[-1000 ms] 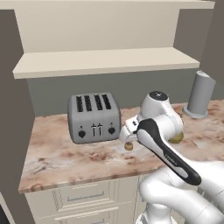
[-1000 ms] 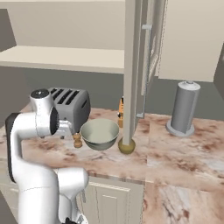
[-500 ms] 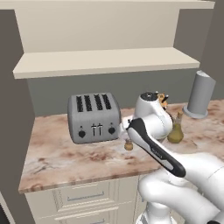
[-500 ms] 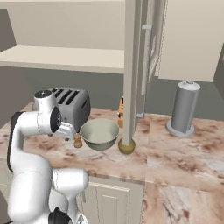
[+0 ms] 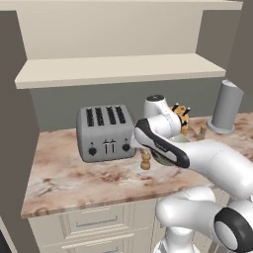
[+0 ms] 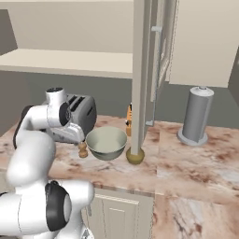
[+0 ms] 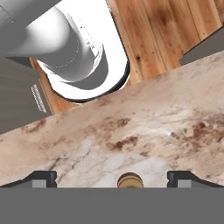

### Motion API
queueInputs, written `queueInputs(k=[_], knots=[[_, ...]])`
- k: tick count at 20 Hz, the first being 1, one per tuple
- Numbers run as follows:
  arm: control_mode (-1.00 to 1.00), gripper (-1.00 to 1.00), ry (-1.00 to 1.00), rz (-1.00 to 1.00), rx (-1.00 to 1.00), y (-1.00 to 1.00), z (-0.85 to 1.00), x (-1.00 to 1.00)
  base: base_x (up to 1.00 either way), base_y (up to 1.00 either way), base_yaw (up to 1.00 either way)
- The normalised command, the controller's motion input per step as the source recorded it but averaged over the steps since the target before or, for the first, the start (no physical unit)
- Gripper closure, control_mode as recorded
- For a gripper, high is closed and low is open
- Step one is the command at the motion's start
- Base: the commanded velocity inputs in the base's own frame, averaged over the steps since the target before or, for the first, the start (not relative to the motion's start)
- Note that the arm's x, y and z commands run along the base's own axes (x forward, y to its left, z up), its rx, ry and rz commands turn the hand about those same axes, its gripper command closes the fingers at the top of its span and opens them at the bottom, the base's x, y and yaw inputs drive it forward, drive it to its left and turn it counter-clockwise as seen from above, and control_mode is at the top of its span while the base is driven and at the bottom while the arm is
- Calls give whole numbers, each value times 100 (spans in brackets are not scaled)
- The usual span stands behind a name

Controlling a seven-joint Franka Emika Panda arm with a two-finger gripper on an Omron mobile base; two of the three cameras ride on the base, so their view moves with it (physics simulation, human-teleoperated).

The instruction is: Retrieve the bottle and the shaker from the cabinet and place them next to the mixing bowl on the counter. Then add garlic from the fridge to the mixing bowl.

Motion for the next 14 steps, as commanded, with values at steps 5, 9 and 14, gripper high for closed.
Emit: queueInputs(k=[5, 9, 14], knots=[[-100, -100, 0, 0, 0, 0, 0, 0, 0, 0, 0], [100, -100, 0, 0, 0, 0, 0, 0, 0, 0, -1], [100, -100, 0, 0, 0, 0, 0, 0, -22, 37, -24]])
